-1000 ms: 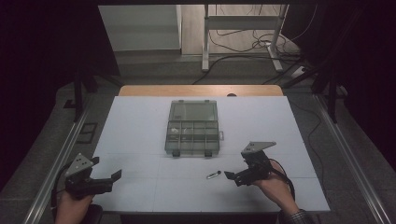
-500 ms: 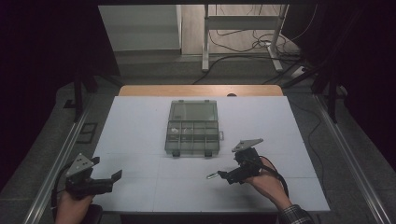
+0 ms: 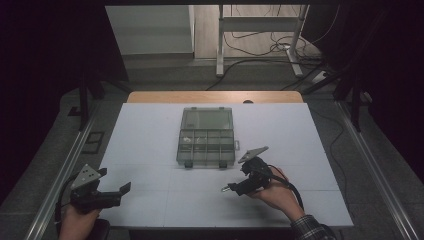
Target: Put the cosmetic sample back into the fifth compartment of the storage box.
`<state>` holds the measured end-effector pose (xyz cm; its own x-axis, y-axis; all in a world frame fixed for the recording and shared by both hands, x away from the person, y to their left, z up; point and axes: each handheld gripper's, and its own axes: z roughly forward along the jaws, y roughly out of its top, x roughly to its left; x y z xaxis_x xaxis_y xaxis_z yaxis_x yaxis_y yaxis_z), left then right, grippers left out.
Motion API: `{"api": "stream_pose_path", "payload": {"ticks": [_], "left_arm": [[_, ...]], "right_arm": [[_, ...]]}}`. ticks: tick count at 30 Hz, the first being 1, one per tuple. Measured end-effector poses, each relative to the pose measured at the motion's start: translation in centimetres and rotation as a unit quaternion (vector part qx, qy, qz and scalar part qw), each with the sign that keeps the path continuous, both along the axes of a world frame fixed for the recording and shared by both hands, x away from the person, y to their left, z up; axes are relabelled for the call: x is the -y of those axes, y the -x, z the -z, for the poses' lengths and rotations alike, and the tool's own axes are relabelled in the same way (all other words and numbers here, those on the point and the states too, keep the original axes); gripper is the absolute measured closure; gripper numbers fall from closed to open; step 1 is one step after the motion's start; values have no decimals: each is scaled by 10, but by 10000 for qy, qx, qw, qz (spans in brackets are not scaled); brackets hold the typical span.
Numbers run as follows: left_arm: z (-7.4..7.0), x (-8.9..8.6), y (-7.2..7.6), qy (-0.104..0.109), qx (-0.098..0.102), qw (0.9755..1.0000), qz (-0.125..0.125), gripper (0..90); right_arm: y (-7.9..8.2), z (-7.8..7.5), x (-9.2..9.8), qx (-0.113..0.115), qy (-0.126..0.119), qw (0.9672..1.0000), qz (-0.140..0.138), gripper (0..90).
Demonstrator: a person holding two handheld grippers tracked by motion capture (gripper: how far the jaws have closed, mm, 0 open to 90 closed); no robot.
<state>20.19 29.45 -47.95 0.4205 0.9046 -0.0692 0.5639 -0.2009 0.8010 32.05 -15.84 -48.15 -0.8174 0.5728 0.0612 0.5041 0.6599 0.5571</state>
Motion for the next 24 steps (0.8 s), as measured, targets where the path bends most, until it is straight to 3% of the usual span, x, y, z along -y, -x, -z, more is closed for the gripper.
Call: {"api": "stream_pose_path", "payload": {"ticks": [9, 12, 18, 20, 23, 24], "left_arm": [[0, -1, 0, 23, -3, 10000, 5, 24], [0, -1, 0, 21, -4, 10000, 7, 24], [0, -1, 0, 25, -8, 10000, 12, 24], [0, -1, 0, 20, -11, 10000, 19, 24], [0, 0, -1, 12, -17, 10000, 27, 24], [0, -1, -1, 12, -19, 10000, 29, 24]], "right_arm": [[-5, 9, -17, -169, 354, 9984, -399, 329], [-7, 13, -22, -320, 392, 9970, -582, 405], [-8, 19, -29, -332, 531, 9948, -808, 516], [-9, 23, -31, -391, 605, 9928, -962, 584], [-7, 25, -33, -145, 837, 9905, -1081, 802], [-7, 25, -33, -178, 825, 9905, -1085, 807]]}}
